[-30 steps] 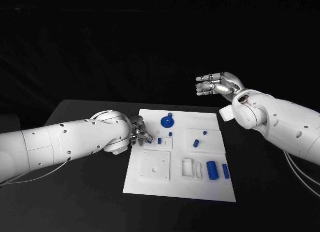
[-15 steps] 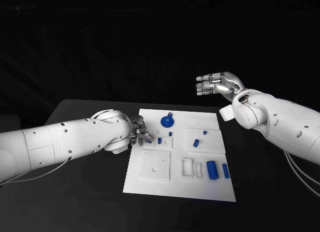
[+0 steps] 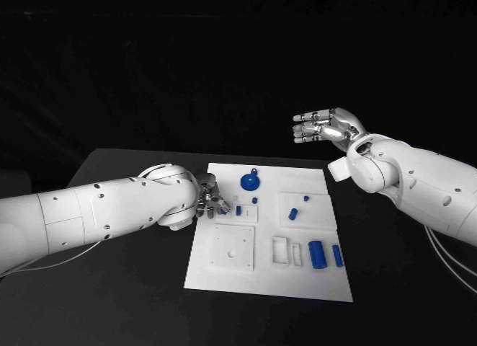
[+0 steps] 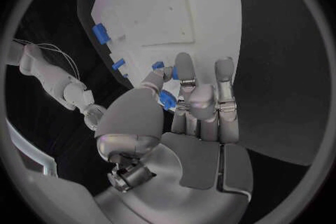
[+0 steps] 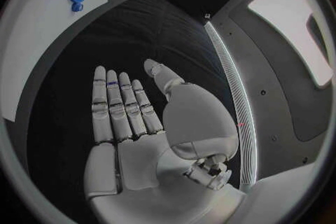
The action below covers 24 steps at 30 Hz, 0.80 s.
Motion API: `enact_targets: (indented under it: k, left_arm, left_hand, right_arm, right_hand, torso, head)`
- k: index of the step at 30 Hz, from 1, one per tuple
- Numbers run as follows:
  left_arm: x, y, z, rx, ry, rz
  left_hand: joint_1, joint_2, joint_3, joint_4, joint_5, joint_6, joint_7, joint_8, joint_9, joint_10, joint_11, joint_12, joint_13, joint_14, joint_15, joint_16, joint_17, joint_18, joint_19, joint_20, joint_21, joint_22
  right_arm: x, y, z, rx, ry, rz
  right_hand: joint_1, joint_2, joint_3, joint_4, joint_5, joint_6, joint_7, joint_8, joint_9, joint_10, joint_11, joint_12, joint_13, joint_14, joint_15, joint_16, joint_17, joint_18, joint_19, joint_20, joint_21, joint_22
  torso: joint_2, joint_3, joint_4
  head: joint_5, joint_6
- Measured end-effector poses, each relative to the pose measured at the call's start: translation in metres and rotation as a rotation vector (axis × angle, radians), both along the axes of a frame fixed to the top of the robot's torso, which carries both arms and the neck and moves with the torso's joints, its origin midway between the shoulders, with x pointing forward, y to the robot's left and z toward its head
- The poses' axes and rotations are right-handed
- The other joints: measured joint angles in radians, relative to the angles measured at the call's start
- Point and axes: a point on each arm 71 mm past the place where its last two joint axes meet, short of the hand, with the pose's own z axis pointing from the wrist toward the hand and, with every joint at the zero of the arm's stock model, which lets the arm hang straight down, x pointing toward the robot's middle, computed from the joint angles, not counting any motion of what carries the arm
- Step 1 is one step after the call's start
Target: Assemble the parts on the task board
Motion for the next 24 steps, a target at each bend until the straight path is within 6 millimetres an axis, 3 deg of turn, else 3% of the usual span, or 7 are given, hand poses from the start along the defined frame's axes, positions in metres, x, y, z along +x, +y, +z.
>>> enact_targets:
  k: [24]
  left_arm:
    - [0.0014, -0.0047, -0.0002, 0.027, -0.010, -0.006]
  left_hand:
    - [0.000, 0.000, 0.013, 0.012, -0.014, 0.006, 0.001, 0.009, 0.033, 0.002, 0.002, 0.011, 0.005, 0.005, 0.003, 0.015, 0.021, 0.000, 0.004, 0.004, 0.009, 0.000]
  right_arm:
    - [0.0000, 0.0006, -0.0007, -0.014, 0.001, 0.010]
  right_hand:
    - [0.000, 0.000, 0.000, 0.000, 0.000, 0.000, 0.000, 0.000, 0.000, 0.000, 0.000, 0.000, 0.000, -0.007, 0.000, 0.000, 0.000, 0.000, -0.007, 0.000, 0.000, 0.000]
  torso:
    - [0.000, -0.0004, 0.0002]
  head:
    - [0.000, 0.001]
